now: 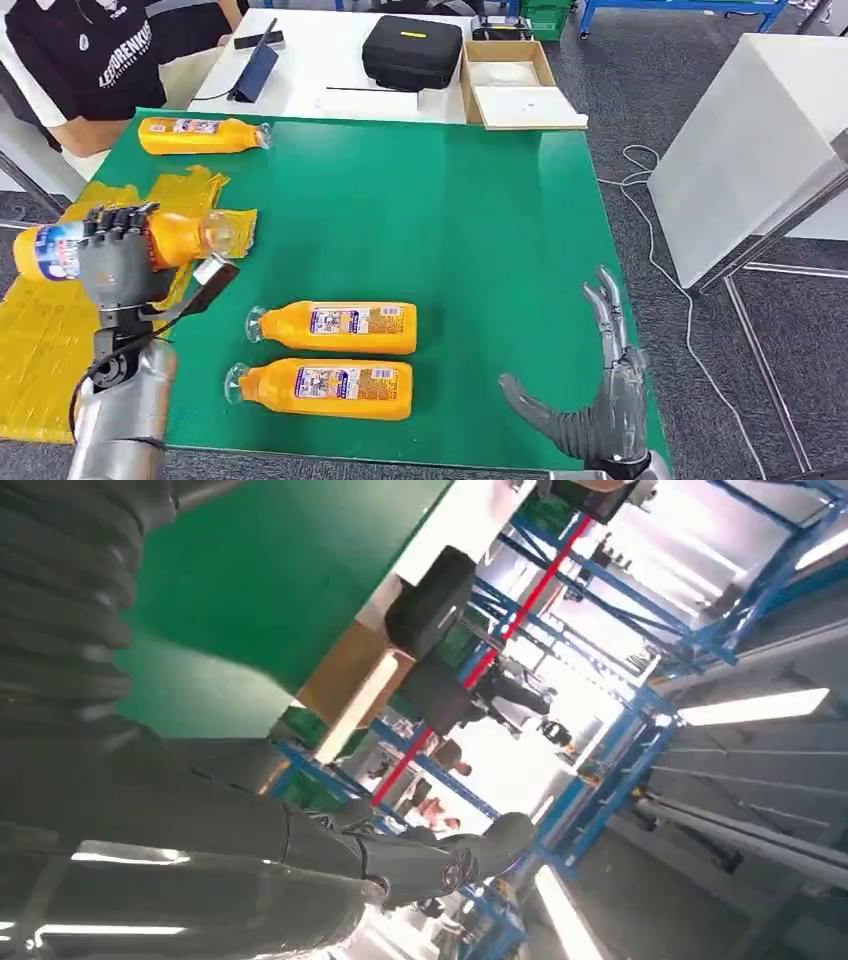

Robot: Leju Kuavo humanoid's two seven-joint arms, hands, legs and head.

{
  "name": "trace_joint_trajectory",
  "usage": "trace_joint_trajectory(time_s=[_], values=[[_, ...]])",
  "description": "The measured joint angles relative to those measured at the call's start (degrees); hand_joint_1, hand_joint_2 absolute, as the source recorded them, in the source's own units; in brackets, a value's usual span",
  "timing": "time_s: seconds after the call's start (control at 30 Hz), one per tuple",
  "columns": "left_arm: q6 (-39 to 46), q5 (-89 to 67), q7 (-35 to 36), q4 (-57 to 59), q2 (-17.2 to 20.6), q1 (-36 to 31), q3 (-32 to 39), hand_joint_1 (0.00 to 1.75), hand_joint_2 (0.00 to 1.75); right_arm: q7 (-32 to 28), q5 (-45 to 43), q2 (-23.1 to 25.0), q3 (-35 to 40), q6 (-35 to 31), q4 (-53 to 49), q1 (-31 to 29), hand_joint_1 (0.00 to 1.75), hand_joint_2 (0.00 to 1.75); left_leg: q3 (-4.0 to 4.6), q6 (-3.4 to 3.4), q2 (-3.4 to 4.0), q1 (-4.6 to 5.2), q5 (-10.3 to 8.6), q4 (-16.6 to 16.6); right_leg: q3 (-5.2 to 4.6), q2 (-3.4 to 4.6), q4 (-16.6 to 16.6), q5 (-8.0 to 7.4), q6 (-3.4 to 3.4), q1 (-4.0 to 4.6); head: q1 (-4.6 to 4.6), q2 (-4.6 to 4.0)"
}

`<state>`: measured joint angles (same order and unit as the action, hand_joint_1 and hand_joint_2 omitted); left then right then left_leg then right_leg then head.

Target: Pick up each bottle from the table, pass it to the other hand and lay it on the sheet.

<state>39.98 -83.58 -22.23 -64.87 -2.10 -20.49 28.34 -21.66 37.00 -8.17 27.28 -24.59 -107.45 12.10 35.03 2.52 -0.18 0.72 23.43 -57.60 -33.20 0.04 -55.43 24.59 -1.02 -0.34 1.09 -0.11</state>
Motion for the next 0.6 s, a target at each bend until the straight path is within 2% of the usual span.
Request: trace_joint_trajectory(time_s=[0.13,0.37,0.6], values=[[0.0,-2.04,0.37,-1.42,-0.33,0.9,3.09,1.75,1.75,-0.07,0.04,-0.02,0.04,-1.32,0.0,1.07,0.0,1.75,0.01,-0.04,-0.02,-0.01,0.03,0.01,0.0,0.0,0.0,0.01,0.02,0.0,0.0,0.0],[0.0,-3.56,7.01,-0.36,0.24,2.41,3.4,1.75,1.75,1.24,0.15,-0.46,0.24,-2.15,0.0,1.36,0.0,1.75,0.0,-0.05,-0.02,-0.01,0.02,0.01,0.01,0.0,0.0,0.01,0.03,0.0,-0.02,0.0],[0.0,-2.78,7.12,3.15,1.29,3.23,3.31,1.75,1.75,1.73,1.62,-0.48,0.35,-1.82,0.02,2.04,0.0,1.75,0.0,-0.06,-0.02,-0.01,0.01,0.01,-0.01,0.0,0.0,0.01,0.03,0.0,-0.02,0.0]])
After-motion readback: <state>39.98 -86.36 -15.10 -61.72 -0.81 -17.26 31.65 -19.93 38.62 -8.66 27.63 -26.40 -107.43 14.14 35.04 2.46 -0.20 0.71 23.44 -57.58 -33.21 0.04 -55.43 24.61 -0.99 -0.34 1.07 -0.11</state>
